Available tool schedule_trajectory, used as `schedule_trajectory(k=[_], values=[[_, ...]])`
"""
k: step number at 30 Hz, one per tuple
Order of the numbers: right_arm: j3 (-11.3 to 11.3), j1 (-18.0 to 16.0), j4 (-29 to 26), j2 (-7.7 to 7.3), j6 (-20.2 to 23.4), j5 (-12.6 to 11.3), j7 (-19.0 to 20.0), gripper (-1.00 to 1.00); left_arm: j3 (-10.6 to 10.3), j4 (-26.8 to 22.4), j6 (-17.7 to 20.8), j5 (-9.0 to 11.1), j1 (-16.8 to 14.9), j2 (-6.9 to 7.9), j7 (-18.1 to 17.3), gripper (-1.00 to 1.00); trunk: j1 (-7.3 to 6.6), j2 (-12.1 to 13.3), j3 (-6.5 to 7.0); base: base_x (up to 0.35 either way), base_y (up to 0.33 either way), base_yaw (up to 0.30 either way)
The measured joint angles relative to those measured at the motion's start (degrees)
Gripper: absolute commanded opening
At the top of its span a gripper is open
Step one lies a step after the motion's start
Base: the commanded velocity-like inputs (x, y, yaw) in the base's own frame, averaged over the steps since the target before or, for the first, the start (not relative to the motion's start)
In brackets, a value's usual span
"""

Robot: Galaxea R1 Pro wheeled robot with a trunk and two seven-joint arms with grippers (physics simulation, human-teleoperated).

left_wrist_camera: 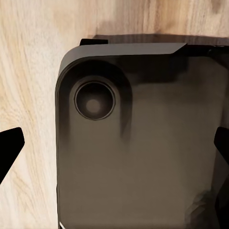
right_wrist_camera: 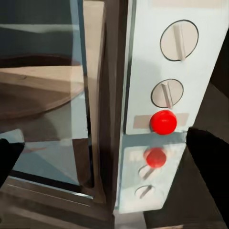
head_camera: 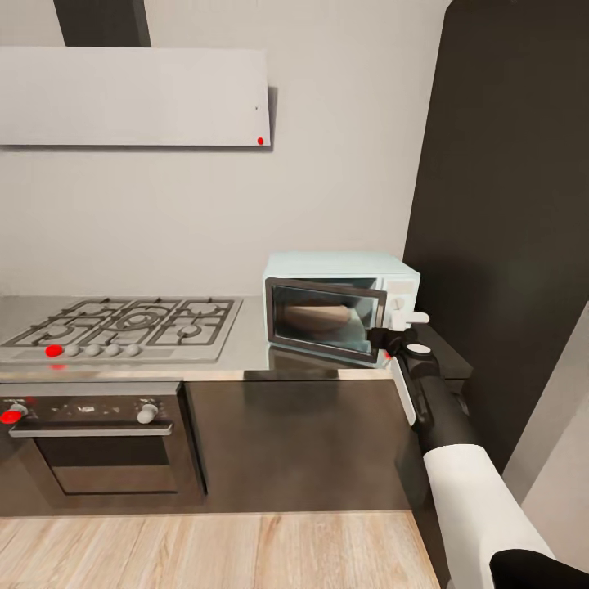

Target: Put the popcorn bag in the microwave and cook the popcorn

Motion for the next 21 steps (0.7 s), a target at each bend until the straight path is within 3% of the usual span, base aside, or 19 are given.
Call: schedule_trajectory(k=[10, 15, 21], values=[[0.06, 0.0, -0.81, -0.27, 1.08, -0.45, 1.21, 1.0, 0.0, 0.0, 0.0, 0.0, 0.0, 0.0, 0.01, 1.0, 0.0, 0.0, 0.0, 0.0, 0.0, 0.0], [0.02, 0.58, -1.48, -0.92, 5.87, -0.19, 6.63, 1.0, 0.0, 0.0, 0.0, 0.0, 0.0, 0.0, 0.04, 1.0, 0.0, 0.0, 0.0, 0.0, 0.0, 0.0], [-0.01, 2.34, -9.58, -4.78, 12.78, -0.35, 10.17, 1.0, -0.07, 0.0, 0.0, 0.0, 0.0, 0.0, -0.04, 1.0, 0.0, 0.0, 0.0, 0.0, 0.0, 0.0]])
